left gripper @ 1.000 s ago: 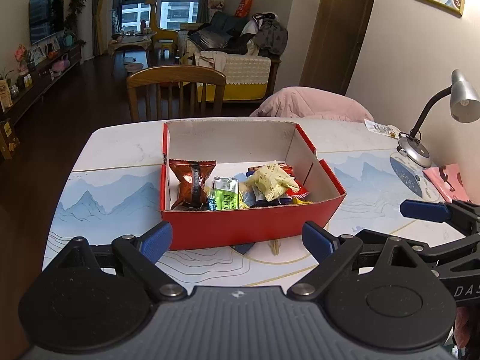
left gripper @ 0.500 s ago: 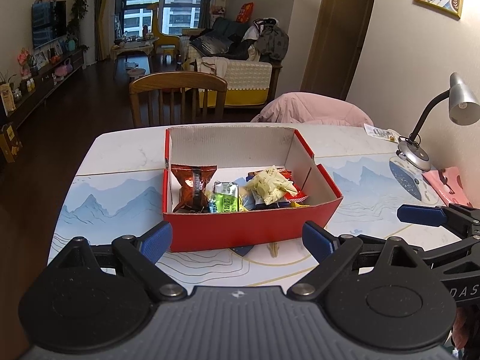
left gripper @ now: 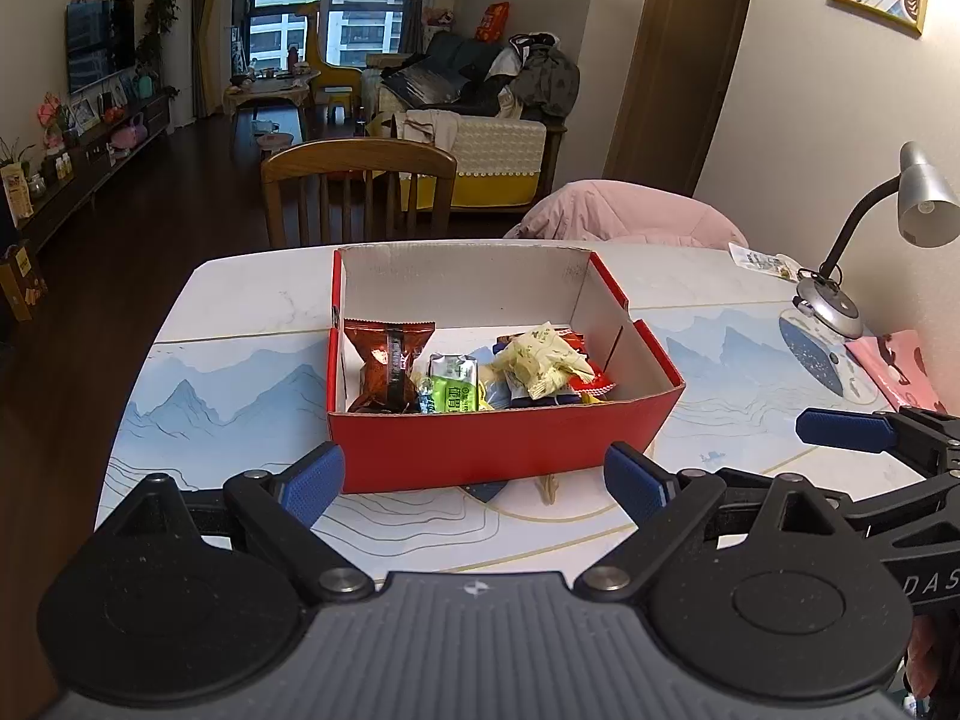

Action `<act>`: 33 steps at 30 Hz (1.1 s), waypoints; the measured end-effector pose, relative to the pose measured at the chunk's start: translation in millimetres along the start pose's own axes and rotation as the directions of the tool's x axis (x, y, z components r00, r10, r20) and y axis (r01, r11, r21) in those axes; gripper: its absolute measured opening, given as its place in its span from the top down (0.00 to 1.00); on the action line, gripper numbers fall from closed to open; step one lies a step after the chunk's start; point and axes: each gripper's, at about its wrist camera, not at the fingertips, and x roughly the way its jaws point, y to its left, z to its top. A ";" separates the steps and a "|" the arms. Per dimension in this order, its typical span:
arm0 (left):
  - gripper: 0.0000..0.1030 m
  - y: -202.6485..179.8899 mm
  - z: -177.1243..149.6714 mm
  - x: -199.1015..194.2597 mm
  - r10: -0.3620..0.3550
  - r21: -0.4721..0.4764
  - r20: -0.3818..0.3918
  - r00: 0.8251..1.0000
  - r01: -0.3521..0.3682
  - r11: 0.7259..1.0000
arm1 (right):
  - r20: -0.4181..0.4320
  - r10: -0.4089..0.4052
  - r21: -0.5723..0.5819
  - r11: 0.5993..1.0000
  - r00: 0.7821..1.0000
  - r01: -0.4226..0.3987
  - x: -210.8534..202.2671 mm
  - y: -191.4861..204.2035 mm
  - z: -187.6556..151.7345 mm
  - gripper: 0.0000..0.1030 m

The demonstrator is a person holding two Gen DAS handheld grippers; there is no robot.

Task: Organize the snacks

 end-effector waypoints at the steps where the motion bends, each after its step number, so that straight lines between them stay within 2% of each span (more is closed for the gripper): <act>1: 0.09 -0.2 -0.6 -0.2 -0.001 -0.001 0.000 1.000 0.001 1.000 | 0.000 -0.001 -0.001 1.000 1.000 0.001 0.0 -0.1 0.1 0.00; 33: 0.09 3.1 -7.4 -0.3 0.001 -0.022 -0.031 1.000 -0.001 1.000 | -0.005 -0.009 0.016 1.000 1.000 0.009 -2.5 -0.2 -3.7 0.00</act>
